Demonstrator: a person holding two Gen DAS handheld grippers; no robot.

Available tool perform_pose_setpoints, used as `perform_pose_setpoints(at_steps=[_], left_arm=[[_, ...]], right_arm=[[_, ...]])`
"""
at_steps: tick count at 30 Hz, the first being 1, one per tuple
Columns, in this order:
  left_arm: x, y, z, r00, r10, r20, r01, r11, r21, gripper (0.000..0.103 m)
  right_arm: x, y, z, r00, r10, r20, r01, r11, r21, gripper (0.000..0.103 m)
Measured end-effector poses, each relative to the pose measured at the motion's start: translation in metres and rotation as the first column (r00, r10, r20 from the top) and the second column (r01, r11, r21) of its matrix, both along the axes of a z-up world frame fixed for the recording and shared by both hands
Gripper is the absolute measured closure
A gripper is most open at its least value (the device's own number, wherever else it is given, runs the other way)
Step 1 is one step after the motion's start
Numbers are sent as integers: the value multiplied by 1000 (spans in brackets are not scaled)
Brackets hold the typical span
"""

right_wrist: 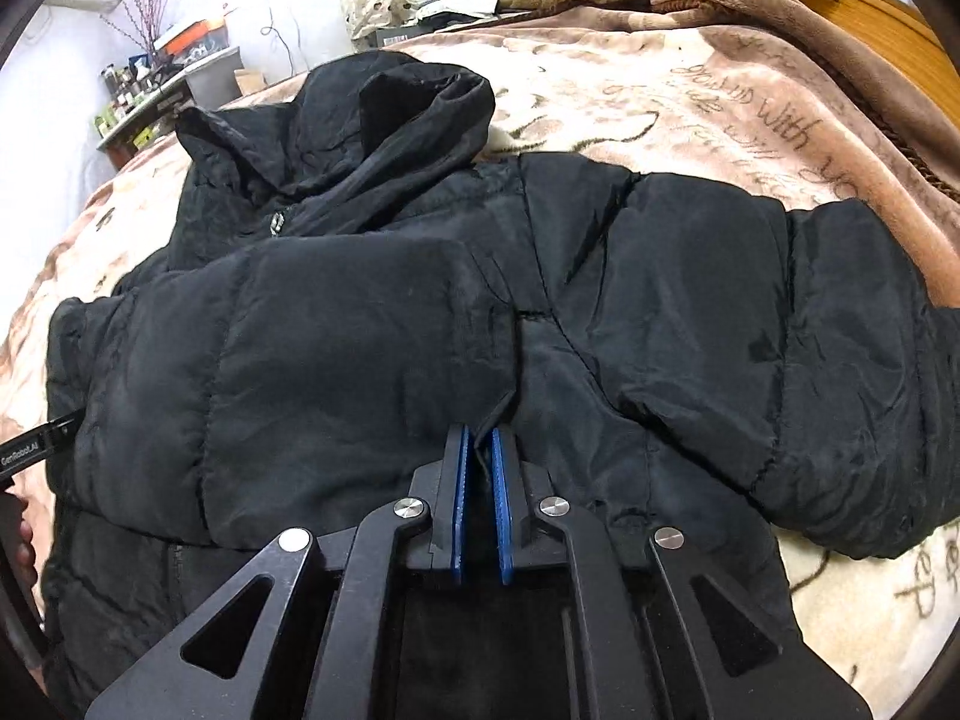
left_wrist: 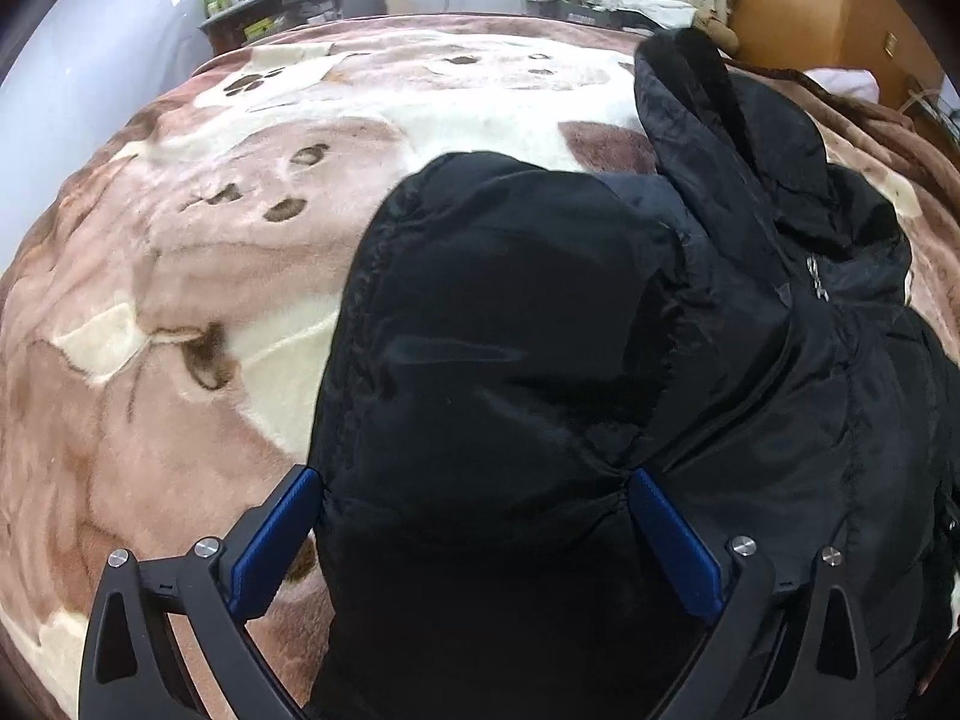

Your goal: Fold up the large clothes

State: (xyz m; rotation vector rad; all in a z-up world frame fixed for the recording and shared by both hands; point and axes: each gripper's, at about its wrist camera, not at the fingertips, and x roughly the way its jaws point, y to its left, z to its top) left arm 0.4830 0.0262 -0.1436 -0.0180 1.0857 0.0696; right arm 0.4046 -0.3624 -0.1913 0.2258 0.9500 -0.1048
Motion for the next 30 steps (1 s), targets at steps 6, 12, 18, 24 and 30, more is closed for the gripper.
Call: perform_pose_setpoints(at_steps=[6,12,18,24,30], left_arm=[[-32,4,36,997,5,82,-2,999,-46,1],[-89,-10,76,989,-35,147,53,991,-121,1],[-139,-57,102,978,-112,177,141,978,-157,1],[-160,-115,89,964,-203,171,235,953,-190,1],[-161,-160,56,951,-287,112,301,944,-136,1]], right_arm=[[-34,-27,33,993,-69,92,59,993,106,53],[-92,-72,56,979,-169,117,145,971,190,53],[-167,-149,73,933,-315,174,284,941,182,50],[-219,-231,58,851,-499,165,462,860,218,33],[-215,-273,37,824,-549,139,518,830,207,33]])
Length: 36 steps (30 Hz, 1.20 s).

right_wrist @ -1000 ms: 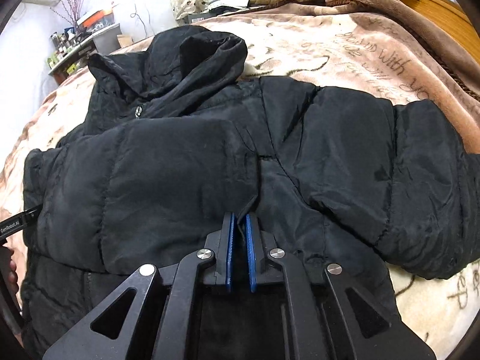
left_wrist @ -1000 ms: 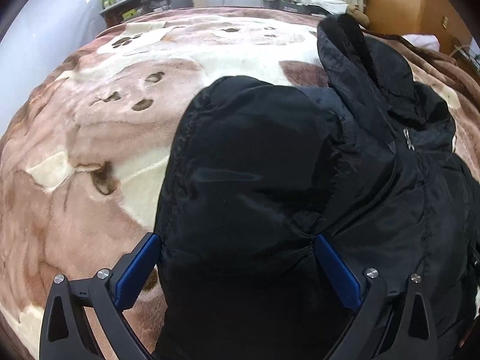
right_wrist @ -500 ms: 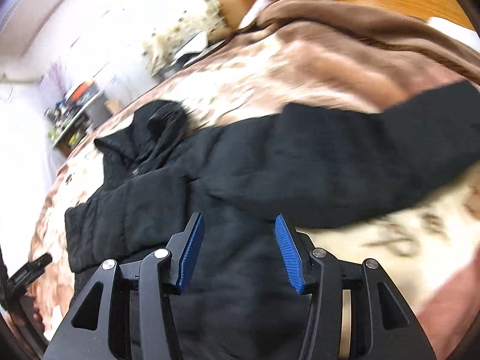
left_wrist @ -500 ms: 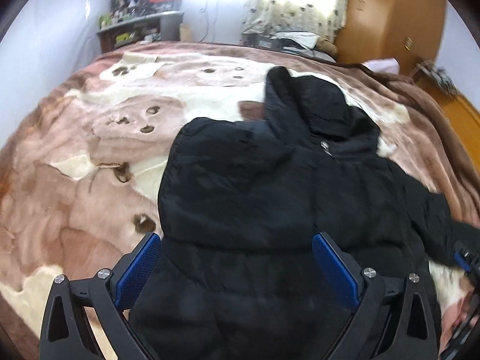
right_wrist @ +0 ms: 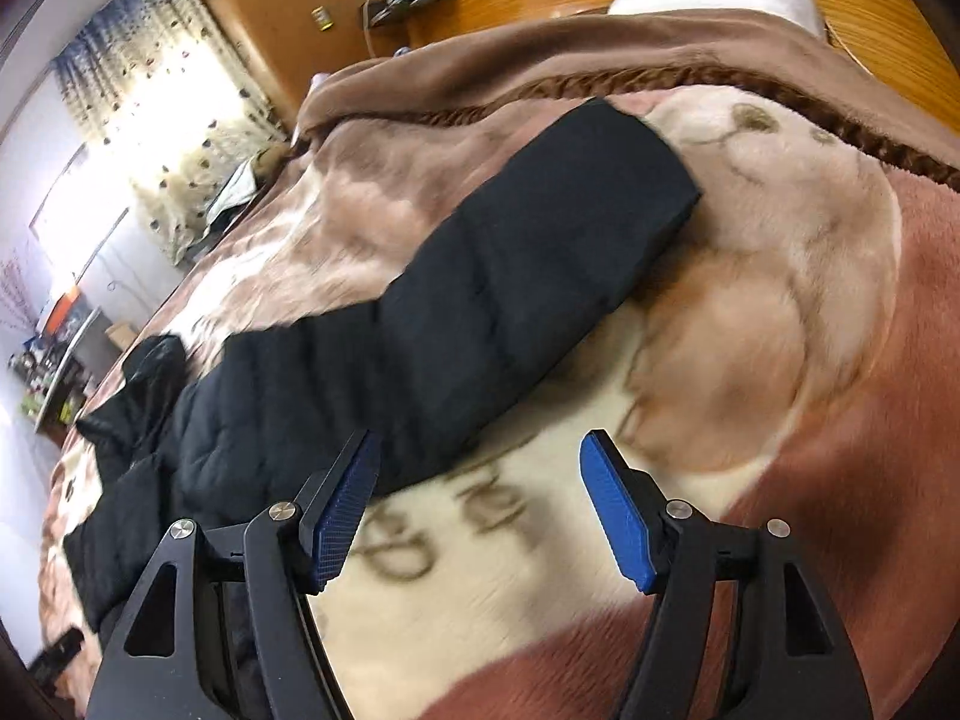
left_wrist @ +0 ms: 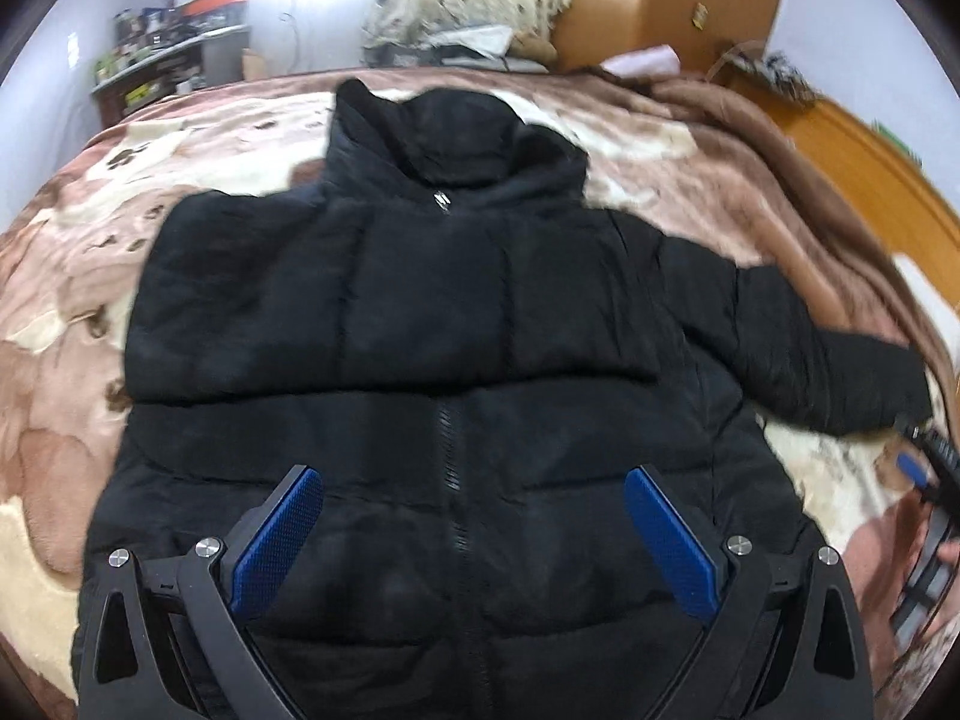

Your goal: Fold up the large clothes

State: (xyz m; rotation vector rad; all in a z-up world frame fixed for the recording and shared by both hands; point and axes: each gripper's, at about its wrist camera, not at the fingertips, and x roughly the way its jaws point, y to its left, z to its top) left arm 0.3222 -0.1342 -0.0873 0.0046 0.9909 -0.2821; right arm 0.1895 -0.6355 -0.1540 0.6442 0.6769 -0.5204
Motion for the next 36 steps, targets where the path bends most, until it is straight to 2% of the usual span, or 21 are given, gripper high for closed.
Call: perform_pose_setpoints(at_steps=[4,11,13,14,16,19,20,24,30,36], left_arm=[[1,-13,-15,1000,-11,-14,11,999,35,1],[8,1,-38,997,22,-69,-21,1000,18,1],[10,8,-42,995,42,-86,-40,999,15,1],[11,7,-44,995,49,-89,-47,999,19,1],[12,12,-45,994,54,-97,-53,999,11,1],[11,19,-43,994,55,-89,-54,998,8,1],[11,21,-42,995,56,-86,-56,998,10,1],[11,30,-35,995,56,-82,-59,998,-28,1],[9,43,-27,996,46,-81,-53,996,-77,1],[9,56,-28,995,26,-96,-27,1000,-9,1]], right_arm=[[7,-19,-6,999,-36,21,36,999,16,33],[17,-37,-10,995,-89,45,88,996,31,35],[20,-37,-10,995,-94,39,92,995,33,54],[23,-36,-10,995,-94,26,93,995,23,59],[26,-33,-7,996,-94,11,94,996,-5,77],[25,-23,7,997,-81,1,81,993,-84,89],[24,-19,12,997,-74,13,74,992,-104,89],[27,8,40,999,1,47,8,982,-189,93],[46,53,81,984,145,108,-113,960,-255,93],[73,116,109,937,322,132,-266,907,-325,93]])
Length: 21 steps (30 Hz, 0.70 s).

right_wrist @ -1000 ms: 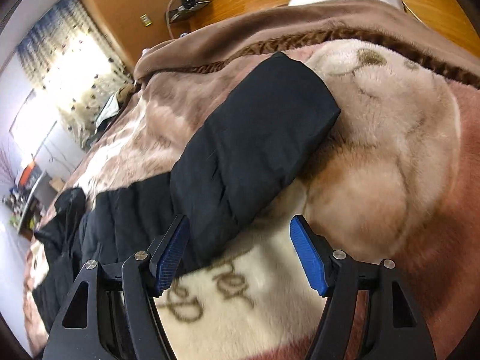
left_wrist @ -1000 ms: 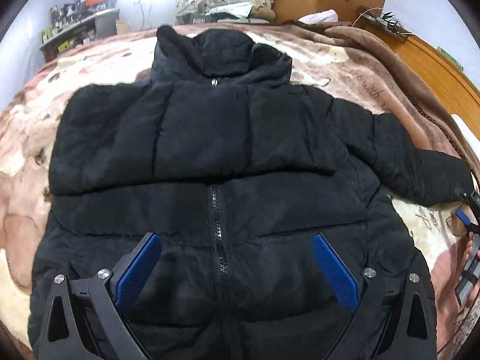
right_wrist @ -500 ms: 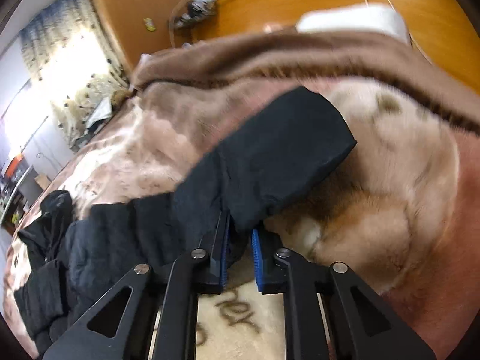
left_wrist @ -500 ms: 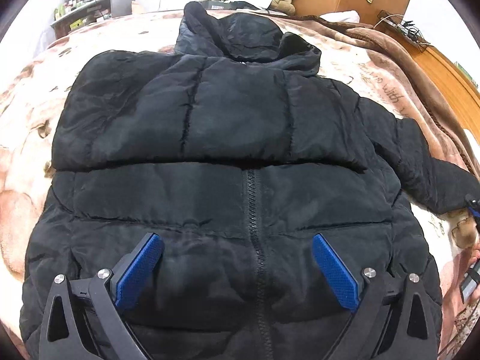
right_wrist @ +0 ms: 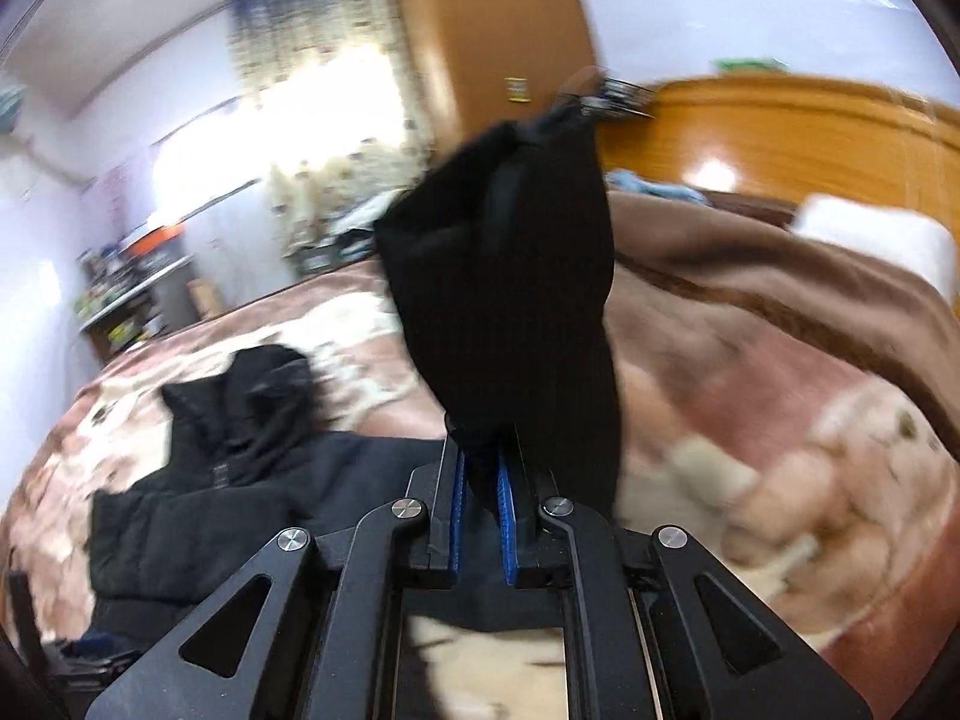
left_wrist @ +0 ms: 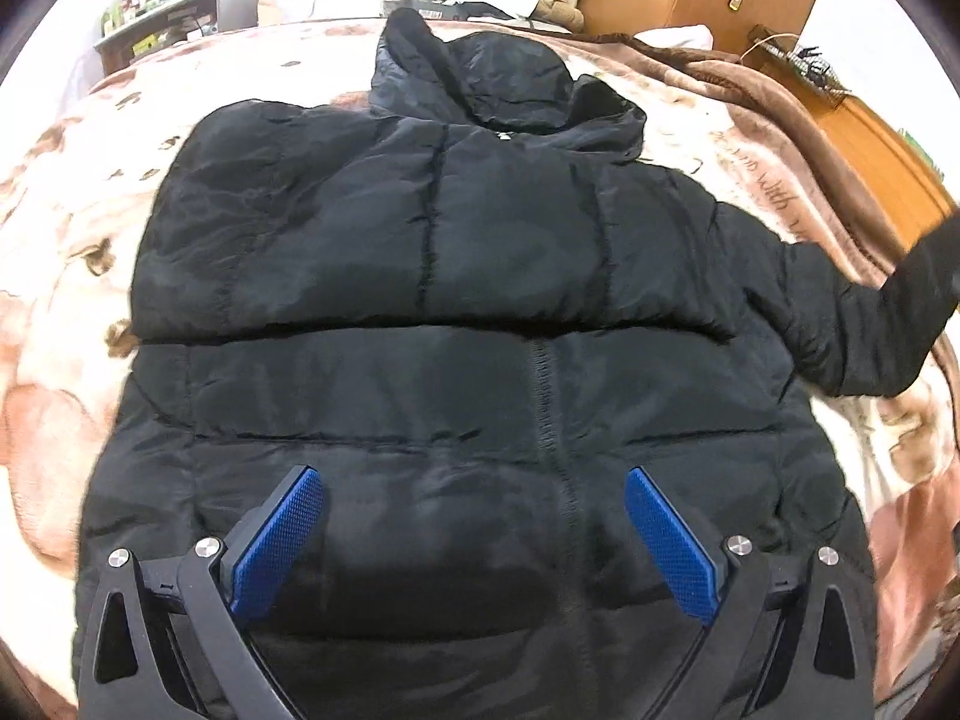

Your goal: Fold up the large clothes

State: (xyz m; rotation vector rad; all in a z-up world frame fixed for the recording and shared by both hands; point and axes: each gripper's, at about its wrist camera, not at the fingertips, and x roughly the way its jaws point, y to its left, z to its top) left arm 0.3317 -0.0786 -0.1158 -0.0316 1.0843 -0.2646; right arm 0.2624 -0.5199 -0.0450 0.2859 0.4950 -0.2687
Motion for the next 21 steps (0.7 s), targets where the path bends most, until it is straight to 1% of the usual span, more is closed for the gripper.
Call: perform_pose_setpoints(at_steps=[3,5,7,11,14,16,17,18,21], left_arm=[[-4,11,4,1000,9,30,-10,999,49,1],[-6,19,6,999,21,44,-24,998,61,1],[-6,30,7,999,31,41,-32,999,33,1],[-5,53,8,998,59,26,-60,998,17,1],[-5,66,8,997,78,18,-78,997,-10,1],[-5,73,12,995,97,16,-96,993,-68,1],[-4,79,13,994,105,8,-104,988,-113,1],[-2,79,15,994,106,7,-104,986,-128,1],[0,79,16,995,97,13,-95,989,-111,1]], right_arm=[[17,37,4,996,93,-6,-94,995,-23,93],[28,60,2,991,132,-19,-133,990,-52,93],[39,82,-1,983,178,-32,-180,982,-62,93],[57,122,-14,965,255,-59,-258,965,-44,93],[69,149,-27,949,304,-88,-308,951,-32,93],[75,160,-38,938,327,-112,-331,943,-16,93],[80,167,-46,930,345,-127,-347,938,1,93],[82,172,-51,925,355,-138,-357,934,12,93],[90,188,-69,901,395,-180,-393,918,50,93]])
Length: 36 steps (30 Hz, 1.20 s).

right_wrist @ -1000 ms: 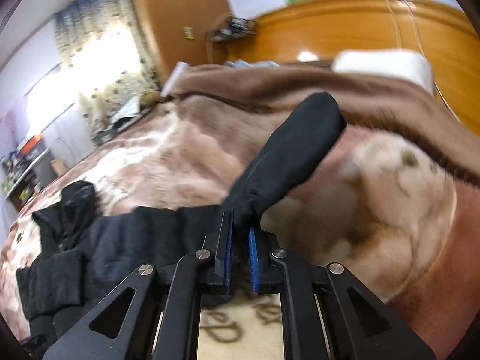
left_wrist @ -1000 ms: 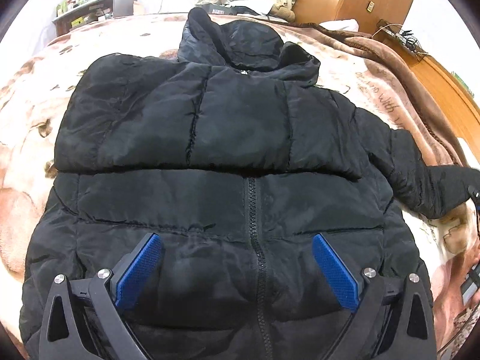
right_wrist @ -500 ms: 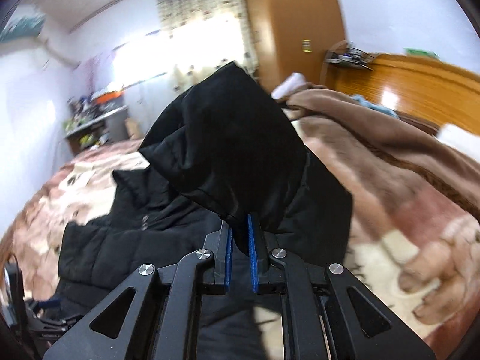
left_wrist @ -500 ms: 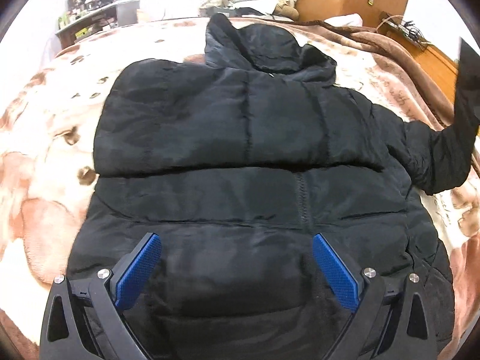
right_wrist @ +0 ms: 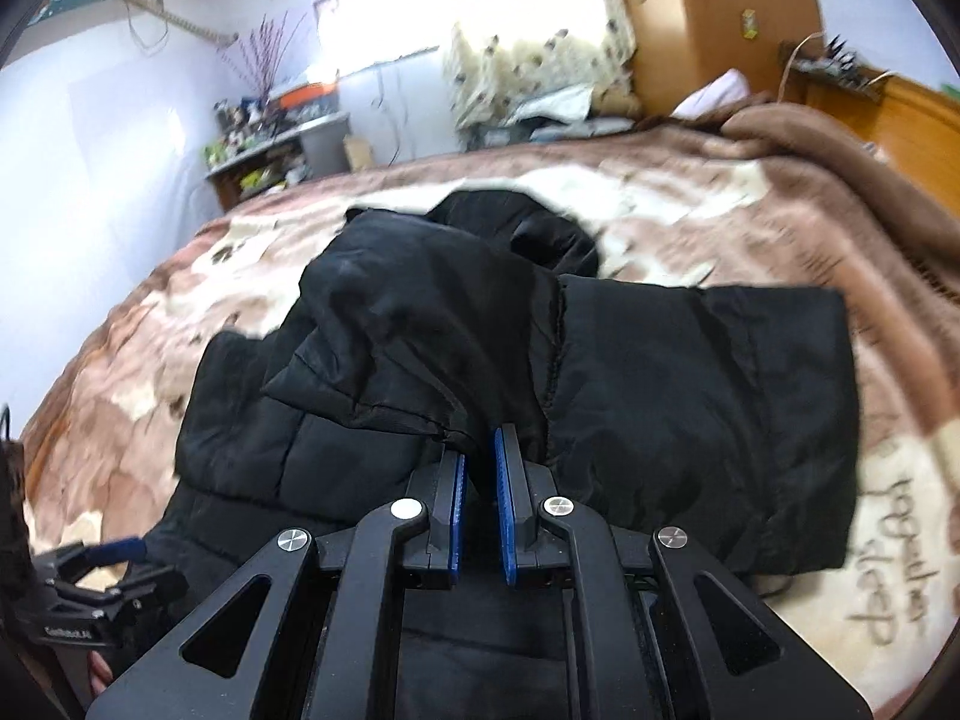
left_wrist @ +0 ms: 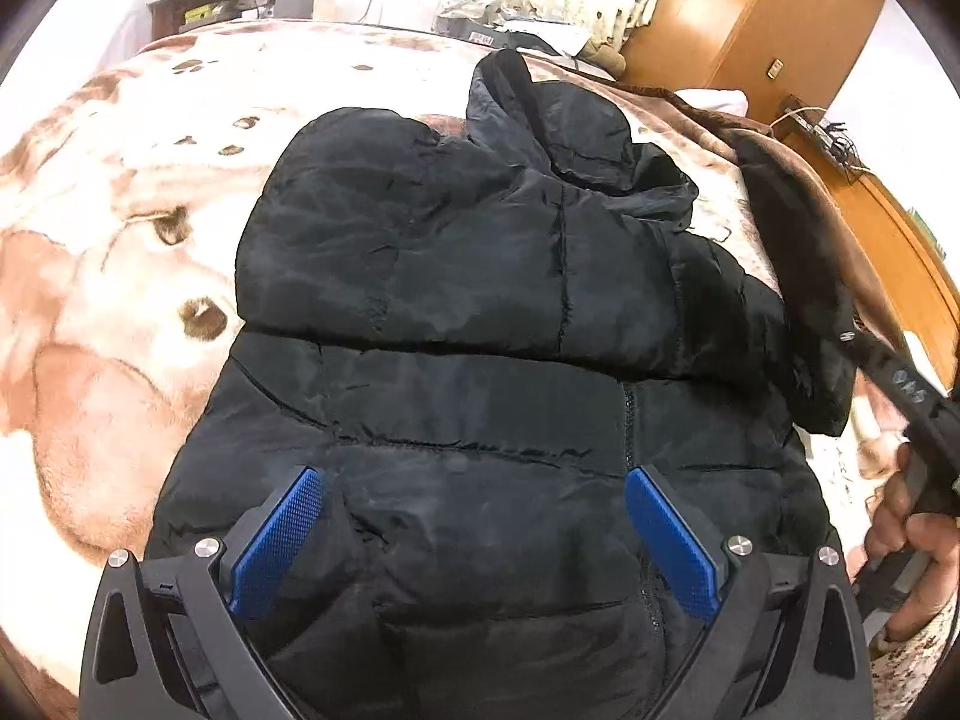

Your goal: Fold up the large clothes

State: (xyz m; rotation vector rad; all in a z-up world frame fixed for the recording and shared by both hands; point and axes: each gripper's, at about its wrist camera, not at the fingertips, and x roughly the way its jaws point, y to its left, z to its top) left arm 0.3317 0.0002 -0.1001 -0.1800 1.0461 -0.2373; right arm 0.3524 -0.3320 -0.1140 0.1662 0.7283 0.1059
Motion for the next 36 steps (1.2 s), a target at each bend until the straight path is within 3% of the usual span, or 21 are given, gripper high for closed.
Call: perform_pose_setpoints(at_steps=[5,8,10,15,19,22,26,32,36], left_arm=[[5,3,-20,998,5,-66,-2,999,42,1],[7,9,-35,994,26,-107,-21,999,50,1],[7,10,-42,993,24,-116,-15,997,75,1],[13,8,-52,986,14,-168,-2,997,73,1],[23,6,-51,979,43,-199,-33,998,52,1],[26,-2,-29,990,5,-142,-18,996,-90,1],[41,-37,-5,996,-69,-63,57,982,-177,1],[77,-99,7,990,-139,-4,138,985,-106,1],[100,-121,-1,995,-98,-16,97,995,-29,1]], right_arm=[[12,19,-25,995,56,-88,-58,998,-18,91],[14,20,-33,991,57,-119,-58,998,-8,81],[10,22,-32,991,73,-114,-76,997,-22,63],[-5,13,-21,987,117,-112,-115,993,25,43],[-27,-10,-4,993,94,-76,-93,995,20,43],[-46,-34,5,997,44,-59,-43,999,25,43],[-70,-69,10,998,-46,-46,47,999,5,43],[-95,-95,10,992,-122,-16,120,989,-92,42],[-96,-107,-2,989,-146,-39,142,985,-94,37]])
